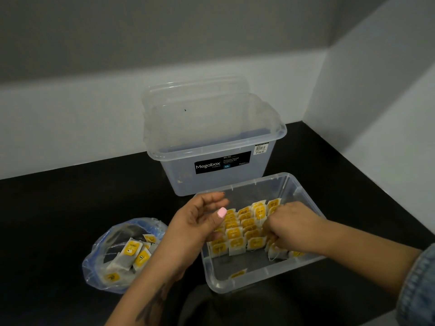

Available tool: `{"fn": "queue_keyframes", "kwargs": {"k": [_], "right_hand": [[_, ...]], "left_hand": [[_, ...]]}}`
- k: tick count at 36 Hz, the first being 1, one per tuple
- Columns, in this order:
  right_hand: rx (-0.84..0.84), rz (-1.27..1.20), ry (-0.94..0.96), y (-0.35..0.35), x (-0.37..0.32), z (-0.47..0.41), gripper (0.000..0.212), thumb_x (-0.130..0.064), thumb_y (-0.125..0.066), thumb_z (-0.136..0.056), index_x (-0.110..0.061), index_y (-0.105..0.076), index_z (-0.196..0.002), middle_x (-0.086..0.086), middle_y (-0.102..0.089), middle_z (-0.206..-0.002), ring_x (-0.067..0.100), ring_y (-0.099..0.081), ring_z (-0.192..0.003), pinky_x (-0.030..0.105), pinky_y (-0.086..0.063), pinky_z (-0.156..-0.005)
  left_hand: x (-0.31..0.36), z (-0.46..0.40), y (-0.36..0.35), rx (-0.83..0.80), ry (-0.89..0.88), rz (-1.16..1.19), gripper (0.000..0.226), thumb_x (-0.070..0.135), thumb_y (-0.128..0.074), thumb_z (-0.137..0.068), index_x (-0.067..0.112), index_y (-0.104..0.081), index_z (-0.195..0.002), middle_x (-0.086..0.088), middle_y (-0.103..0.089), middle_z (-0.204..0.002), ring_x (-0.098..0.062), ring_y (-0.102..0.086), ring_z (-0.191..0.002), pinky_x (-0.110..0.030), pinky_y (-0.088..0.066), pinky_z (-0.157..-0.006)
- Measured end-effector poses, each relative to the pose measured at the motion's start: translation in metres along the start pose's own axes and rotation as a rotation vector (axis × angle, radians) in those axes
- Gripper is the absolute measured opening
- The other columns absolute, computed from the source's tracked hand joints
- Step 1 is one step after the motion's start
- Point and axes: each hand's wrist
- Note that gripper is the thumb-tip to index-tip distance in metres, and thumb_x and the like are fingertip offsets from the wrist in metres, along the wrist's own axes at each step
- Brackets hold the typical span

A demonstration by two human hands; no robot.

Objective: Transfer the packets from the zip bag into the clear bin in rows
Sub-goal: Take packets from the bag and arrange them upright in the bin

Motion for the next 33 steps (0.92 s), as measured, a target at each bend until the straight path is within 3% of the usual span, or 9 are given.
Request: {"fn": "queue_keyframes", "kwargs": {"k": [6, 11, 18, 25, 29, 33], "right_hand": [[-0.038, 0.057, -0.005, -0.002, -0.002, -0.006, 0.01, -0.021, -0.057, -0.09, -0.023, -0.062, -0.099, -0.003, -0.059, -0.09, 0.013, -0.058, -0.086, 0.03, -0.052, -0.082], [-0.047, 0.067, -0.007, 0.004, -0.003, -0.005, 0.013, -0.019, -0.056, -0.09, -0.023, -0.061, -0.101, -0.005, -0.051, -0.086, 0.014, -0.054, -0.084, 0.029, -0.05, -0.082], [0.07, -0.034, -0.011, 0.019, -0.006, -0.005, 0.01, -0.036, -0.059, -0.089, -0.029, -0.063, -0.096, -0.01, -0.057, -0.086, 0.008, -0.051, -0.08, 0.021, -0.041, -0.069], [0.15, -0.119, 0.036, 0.043, -0.033, -0.016, 0.018, -0.044, -0.06, -0.088, -0.03, -0.064, -0.1, -0.015, -0.059, -0.087, 0.005, -0.054, -0.084, 0.024, -0.045, -0.079], [0.201, -0.188, 0.066, 0.062, -0.053, -0.023, 0.02, -0.046, -0.059, -0.088, -0.031, -0.066, -0.098, -0.015, -0.058, -0.08, 0.001, -0.052, -0.079, 0.024, -0.045, -0.076], [0.232, -0.266, 0.092, 0.077, -0.074, -0.035, 0.019, -0.047, -0.059, -0.087, -0.031, -0.067, -0.097, -0.015, -0.06, -0.079, -0.001, -0.052, -0.071, 0.02, -0.044, -0.069]], "left_hand": [[0.0, 0.002, 0.002, 0.005, 0.003, -0.001, 0.029, 0.015, -0.06, -0.084, 0.028, -0.06, -0.11, 0.012, -0.068, -0.109, -0.003, -0.064, -0.101, -0.024, -0.056, -0.073], [0.001, 0.004, 0.006, 0.012, 0.007, -0.01, 0.03, 0.017, -0.061, -0.083, 0.028, -0.06, -0.111, 0.014, -0.069, -0.108, -0.004, -0.064, -0.101, -0.029, -0.057, -0.077], [0.004, 0.01, 0.018, 0.049, 0.002, 0.001, 0.029, 0.015, -0.06, -0.084, 0.026, -0.061, -0.111, 0.01, -0.069, -0.11, -0.006, -0.065, -0.1, -0.028, -0.057, -0.076], [0.012, 0.022, 0.046, 0.149, -0.018, 0.037, 0.028, 0.007, -0.057, -0.087, 0.025, -0.061, -0.108, 0.008, -0.07, -0.106, -0.005, -0.066, -0.096, -0.026, -0.058, -0.073], [0.016, 0.029, 0.074, 0.243, -0.043, -0.042, 0.031, 0.004, -0.056, -0.088, 0.029, -0.06, -0.108, 0.013, -0.068, -0.104, 0.003, -0.064, -0.094, -0.017, -0.055, -0.066], [0.011, 0.034, 0.102, 0.33, -0.039, -0.24, 0.033, 0.005, -0.059, -0.088, 0.034, -0.06, -0.103, 0.014, -0.065, -0.105, 0.0, -0.063, -0.096, -0.016, -0.053, -0.066]]}}
Point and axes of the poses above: each hand's wrist, its own z-axis away from the middle knuckle, its own y-axis out of the back of the hand, x = y × z
